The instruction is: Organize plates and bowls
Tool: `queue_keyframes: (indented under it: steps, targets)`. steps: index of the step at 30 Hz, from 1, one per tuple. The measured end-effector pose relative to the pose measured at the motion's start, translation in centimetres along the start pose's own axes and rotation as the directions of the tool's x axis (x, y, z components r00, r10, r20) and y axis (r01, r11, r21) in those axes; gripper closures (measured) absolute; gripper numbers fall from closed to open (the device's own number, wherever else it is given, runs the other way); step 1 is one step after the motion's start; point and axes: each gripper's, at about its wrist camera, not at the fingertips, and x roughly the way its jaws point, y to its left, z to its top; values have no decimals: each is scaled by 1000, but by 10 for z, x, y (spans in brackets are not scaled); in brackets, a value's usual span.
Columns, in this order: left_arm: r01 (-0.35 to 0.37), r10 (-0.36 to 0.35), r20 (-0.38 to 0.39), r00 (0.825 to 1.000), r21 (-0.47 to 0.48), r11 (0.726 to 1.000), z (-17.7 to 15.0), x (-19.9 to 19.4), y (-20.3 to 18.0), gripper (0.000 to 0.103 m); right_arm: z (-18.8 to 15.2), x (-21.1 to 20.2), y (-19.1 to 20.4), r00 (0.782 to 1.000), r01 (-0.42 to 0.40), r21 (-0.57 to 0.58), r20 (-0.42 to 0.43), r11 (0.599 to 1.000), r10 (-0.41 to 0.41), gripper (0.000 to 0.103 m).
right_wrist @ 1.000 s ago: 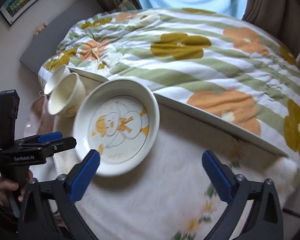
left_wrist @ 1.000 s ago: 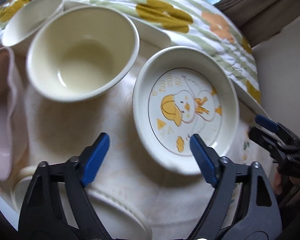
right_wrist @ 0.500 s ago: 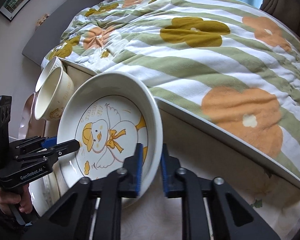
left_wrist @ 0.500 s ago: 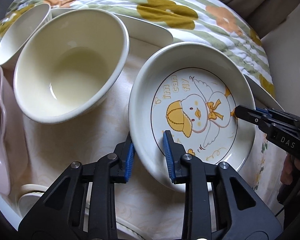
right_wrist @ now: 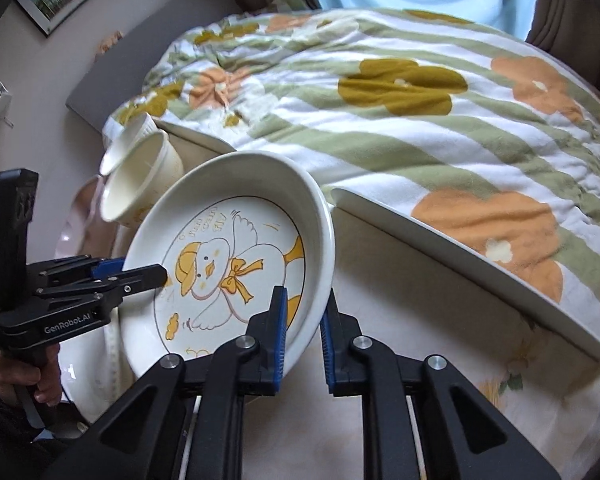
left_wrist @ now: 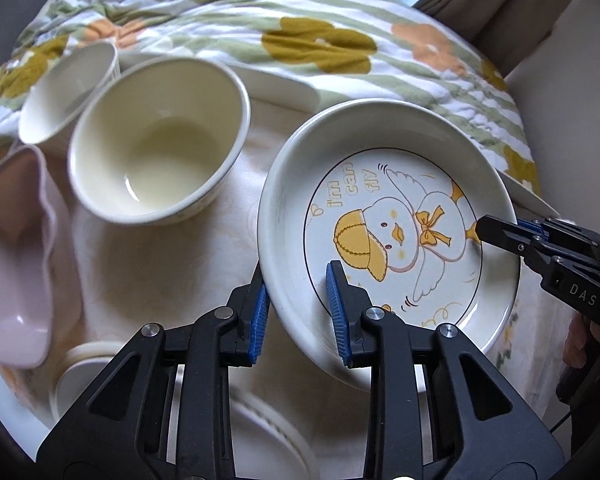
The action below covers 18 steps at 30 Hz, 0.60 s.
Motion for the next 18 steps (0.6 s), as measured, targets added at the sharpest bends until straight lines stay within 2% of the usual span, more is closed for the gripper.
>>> queue_keyframes:
  steps: [8, 12, 18]
  targets:
    - [14, -23, 127, 992, 69, 998, -39, -83, -5, 78, -28, -61, 44, 996, 3, -5, 86, 1000, -2, 89]
    - [22, -31, 153, 988, 62, 998, -67, -120, 10, 78, -47, -77, 71, 995, -3, -9, 104, 1000, 4, 89]
    - [-1, -10, 146, 989, 79, 997, -101, -141, 39, 78, -76, -78, 110, 993, -28, 3, 114, 1000, 27, 88]
